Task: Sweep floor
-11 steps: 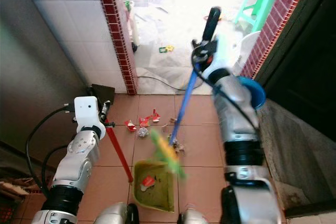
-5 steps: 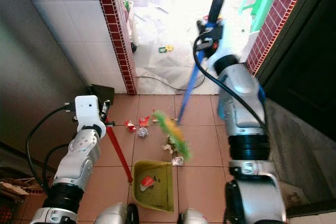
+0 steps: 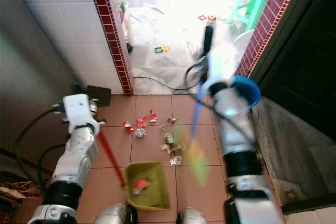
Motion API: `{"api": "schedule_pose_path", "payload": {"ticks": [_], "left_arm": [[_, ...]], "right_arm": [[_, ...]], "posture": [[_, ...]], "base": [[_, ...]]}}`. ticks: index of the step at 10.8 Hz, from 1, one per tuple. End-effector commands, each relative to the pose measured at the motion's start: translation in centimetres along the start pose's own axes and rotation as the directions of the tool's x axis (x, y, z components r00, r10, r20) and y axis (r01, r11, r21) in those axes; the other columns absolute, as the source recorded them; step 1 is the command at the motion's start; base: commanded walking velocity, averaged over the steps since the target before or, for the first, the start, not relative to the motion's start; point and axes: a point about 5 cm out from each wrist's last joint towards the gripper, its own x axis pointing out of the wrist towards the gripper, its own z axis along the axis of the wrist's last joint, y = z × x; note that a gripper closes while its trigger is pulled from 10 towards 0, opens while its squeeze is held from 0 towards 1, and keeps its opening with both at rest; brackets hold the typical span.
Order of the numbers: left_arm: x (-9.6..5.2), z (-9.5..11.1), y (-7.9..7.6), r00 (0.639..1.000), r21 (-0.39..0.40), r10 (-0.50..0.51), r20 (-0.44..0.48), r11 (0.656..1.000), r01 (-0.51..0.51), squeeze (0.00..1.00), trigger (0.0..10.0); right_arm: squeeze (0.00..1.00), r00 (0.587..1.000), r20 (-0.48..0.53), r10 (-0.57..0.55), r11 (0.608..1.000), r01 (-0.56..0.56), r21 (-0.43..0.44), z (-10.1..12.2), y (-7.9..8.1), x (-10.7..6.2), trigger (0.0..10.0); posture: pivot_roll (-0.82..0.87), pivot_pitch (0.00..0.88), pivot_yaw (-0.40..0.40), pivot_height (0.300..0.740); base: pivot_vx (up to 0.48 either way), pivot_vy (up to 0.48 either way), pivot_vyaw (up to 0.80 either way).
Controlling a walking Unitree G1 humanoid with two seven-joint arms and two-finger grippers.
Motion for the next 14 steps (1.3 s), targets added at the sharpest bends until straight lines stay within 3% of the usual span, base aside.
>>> {"api": "schedule_pose_path", "payload": {"ticks": [1,3,4,7,11,14], "left_arm": [[0.3,-0.3,0.8,0.998,0.056,0.059,0.005,0.997,-0.059,0.00,10.0],[0.1,-0.4,0.4,0.998,0.046,0.061,0.009,0.997,-0.061,0.00,10.0],[0.1,-0.5,0.2,0.998,0.044,0.065,0.007,0.997,-0.065,0.00,10.0],[0.2,-0.6,-0.1,0.999,0.034,0.053,0.006,0.998,-0.053,0.00,10.0],[0.0,-0.5,-0.9,0.999,-0.038,-0.035,-0.007,0.999,0.035,0.00,10.0],[0.0,-0.4,-0.4,0.999,-0.028,-0.047,0.004,0.999,0.047,0.00,10.0]], "right_arm": [[0.00,0.999,0.031,0.028,1.000,-0.028,-0.003,0.8,0.4,0.3,10.0],[0.00,0.996,0.009,0.093,0.994,-0.094,0.063,0.6,1.4,0.4,10.0],[0.00,0.988,0.007,0.153,0.974,-0.152,0.165,1.0,2.0,0.6,10.0],[0.00,0.963,0.089,0.254,0.922,-0.269,0.279,3.4,3.2,0.9,10.0],[0.00,0.962,0.114,0.248,0.932,-0.269,0.243,4.3,2.5,0.8,10.0],[0.00,0.969,0.189,0.161,0.959,-0.199,0.203,6.1,1.1,1.1,10.0]], "posture": [[-0.04,0.075,0.026,0.740],[-0.05,0.076,0.017,0.740],[-0.05,0.076,0.013,0.740],[-0.07,0.072,0.006,0.740],[-0.08,0.071,0.005,0.740],[-0.08,0.073,0.022,0.740]], "base": [[0.000,0.000,0.00],[0.000,0.000,0.00],[0.000,0.000,0.00],[0.000,0.000,0.00],[0.000,0.000,0.00],[0.000,0.000,0.00]]}}
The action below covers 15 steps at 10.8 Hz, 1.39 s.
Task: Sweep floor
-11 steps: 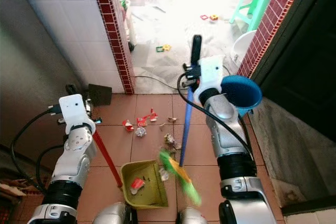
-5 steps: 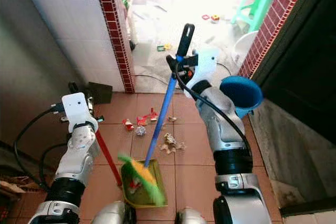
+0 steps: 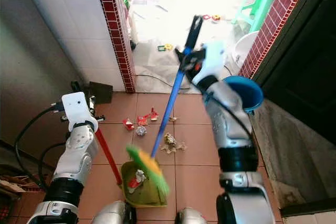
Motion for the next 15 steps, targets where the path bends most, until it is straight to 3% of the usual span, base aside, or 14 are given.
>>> {"api": "schedule_pose_path", "payload": {"ticks": [1,2,4,5,7,9,10,11,13,15], "left_arm": [[-0.2,-0.7,0.2,0.999,0.011,-0.013,-0.030,1.000,0.013,0.00,10.0],[-0.3,-0.7,0.0,0.998,-0.002,-0.051,-0.040,0.999,0.051,0.00,10.0],[-0.5,-0.3,-0.4,0.995,0.010,-0.098,-0.014,0.995,0.098,0.00,10.0],[-0.8,0.6,-0.7,0.990,0.013,-0.138,0.038,0.990,0.138,0.00,10.0],[-1.2,3.1,-0.8,0.970,0.022,-0.185,0.159,0.983,0.184,0.00,10.0],[-1.1,4.4,-0.6,0.956,0.026,-0.211,0.204,0.977,0.210,0.00,10.0],[-1.0,4.4,-0.3,0.956,0.036,-0.209,0.206,0.978,0.206,0.00,10.0],[-1.0,4.3,-0.1,0.956,0.035,-0.208,0.206,0.978,0.205,0.00,10.0],[-1.6,3.6,0.4,0.960,-0.001,-0.204,0.193,0.978,0.208,0.00,10.0],[-2.1,2.8,1.2,0.964,-0.033,-0.206,0.168,0.976,0.214,0.00,10.0]], "right_arm": [[0.00,0.993,0.122,-0.004,0.998,0.012,-0.066,2.9,-0.1,0.4,10.0],[0.00,0.989,0.147,0.027,0.981,0.002,-0.194,4.1,-0.1,0.7,10.0],[0.00,0.989,0.149,0.003,0.978,0.028,-0.206,4.1,-0.9,0.6,10.0],[0.00,0.986,0.163,-0.038,0.961,0.081,-0.264,4.0,-1.3,0.4,10.0],[0.00,0.973,0.145,-0.181,0.923,0.218,-0.316,2.2,-2.6,0.1,10.0],[0.00,0.959,0.089,-0.269,0.883,0.282,-0.374,0.4,-3.9,0.6,10.0],[0.00,0.935,0.035,-0.354,0.821,0.328,-0.467,-0.9,-5.5,0.6,10.0],[0.00,0.935,-0.015,-0.353,0.819,0.302,-0.487,-2.0,-6.0,0.3,10.0],[0.00,0.949,-0.035,-0.312,0.853,0.264,-0.450,-3.9,-5.0,-0.3,10.0],[0.00,0.922,0.060,-0.382,0.866,0.380,-0.326,-4.2,-4.2,-0.9,10.0]], "posture": [[-0.08,0.072,0.024,0.740],[-0.08,0.071,0.028,0.740],[-0.07,0.067,0.031,0.740],[-0.07,0.065,0.033,0.740],[-0.07,0.059,0.054,0.740],[-0.06,0.046,0.066,0.740],[-0.07,0.038,0.065,0.740],[-0.06,0.035,0.066,0.740],[-0.06,0.017,0.066,0.740],[-0.06,0.000,0.058,0.740]], "base": [[0.000,0.000,0.00],[0.000,0.000,0.00],[0.000,0.000,0.00],[0.000,0.000,0.00],[0.000,0.000,0.00],[0.000,0.000,0.00],[0.000,0.000,0.00],[0.000,0.000,0.00],[0.000,0.000,0.00],[0.000,0.000,0.00]]}}
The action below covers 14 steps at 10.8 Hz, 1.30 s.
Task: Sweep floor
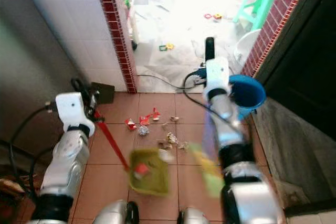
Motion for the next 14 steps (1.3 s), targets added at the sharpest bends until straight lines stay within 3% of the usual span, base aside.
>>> {"api": "schedule_pose_path", "payload": {"ticks": [1,3,7,9,11,14], "left_arm": [[-0.2,1.6,1.0,0.998,0.011,0.007,0.064,1.000,-0.008,0.00,10.0],[-1.5,1.6,2.8,0.998,0.087,-0.010,0.065,0.996,0.004,0.00,10.0],[-3.2,0.5,2.5,0.998,0.071,-0.062,0.019,0.996,0.061,0.00,10.0],[-3.1,0.5,2.0,0.998,0.028,-0.062,0.019,0.998,0.061,0.00,10.0],[-2.5,0.4,1.7,0.998,-0.008,-0.051,0.020,0.999,0.052,0.00,10.0],[-1.5,0.9,1.8,0.999,0.009,-0.018,0.046,1.000,0.018,0.00,10.0]], "right_arm": [[0.00,0.992,0.104,-0.072,0.997,0.072,0.013,1.8,-1.2,-0.2,10.0],[0.00,0.989,0.090,-0.116,0.992,0.112,0.054,0.9,-2.6,-2.8,10.0],[0.00,0.990,0.093,-0.105,0.993,0.110,-0.053,1.0,-5.3,-5.0,10.0],[0.00,0.990,0.086,-0.107,0.994,0.110,-0.025,1.2,-5.1,-4.4,10.0],[0.00,0.994,0.081,-0.077,0.997,0.077,0.003,1.7,-3.8,-3.4,10.0],[0.00,0.993,0.100,-0.069,0.998,0.068,0.017,2.5,-3.2,-2.2,10.0]], "posture": [[-0.05,0.000,0.057,0.740],[-0.06,0.000,0.065,0.740],[-0.08,0.000,0.054,0.740],[-0.07,0.000,0.041,0.740],[-0.09,0.000,0.035,0.740],[-0.07,0.000,0.043,0.740]], "base": [[0.000,0.000,0.00],[0.000,0.000,0.00],[0.000,0.000,0.00],[0.000,0.000,0.00],[0.000,0.000,-0.65],[0.000,0.000,-0.37]]}}
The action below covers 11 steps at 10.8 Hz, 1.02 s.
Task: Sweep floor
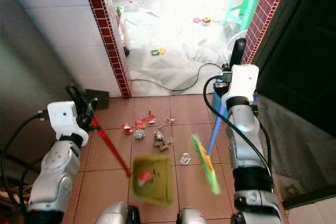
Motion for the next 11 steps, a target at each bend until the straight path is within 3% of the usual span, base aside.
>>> {"api": "schedule_pose_path", "payload": {"ticks": [1,4,8,10,11], "left_arm": [[0.2,0.7,0.8,0.998,0.026,0.040,0.041,0.999,-0.041,0.00,10.0],[0.9,-2.0,1.4,0.983,0.095,0.181,-0.030,0.980,-0.177,0.00,10.0],[3.7,-3.4,-1.2,0.985,0.044,0.161,-0.066,0.986,-0.158,0.00,10.0],[4.0,-4.8,-2.8,0.982,0.007,0.129,-0.136,0.992,-0.129,0.00,10.0],[4.1,-5.1,-3.1,0.983,-0.007,0.123,-0.137,0.992,-0.125,0.00,10.0]], "right_arm": [[0.00,0.999,0.036,0.024,1.000,-0.024,0.012,1.0,0.8,0.5,10.0],[0.00,0.997,0.009,0.072,0.997,-0.073,0.035,0.4,1.6,0.2,10.0],[0.00,0.996,-0.008,0.091,0.995,-0.090,0.049,0.4,1.6,0.5,10.0],[0.00,0.991,-0.095,0.090,0.989,-0.077,0.129,-0.5,1.8,0.3,10.0],[0.00,0.983,-0.155,0.099,0.974,-0.063,0.219,-1.0,2.1,0.3,10.0]], "posture": [[-0.07,0.000,0.041,0.740],[-0.09,0.000,0.049,0.740],[-0.11,0.000,0.042,0.740],[-0.14,0.000,0.044,0.740],[-0.14,0.000,0.044,0.740]], "base": [[0.000,0.000,0.00],[0.000,0.000,0.00],[0.000,0.000,0.00],[0.000,0.000,0.00],[0.000,0.000,0.00]]}}
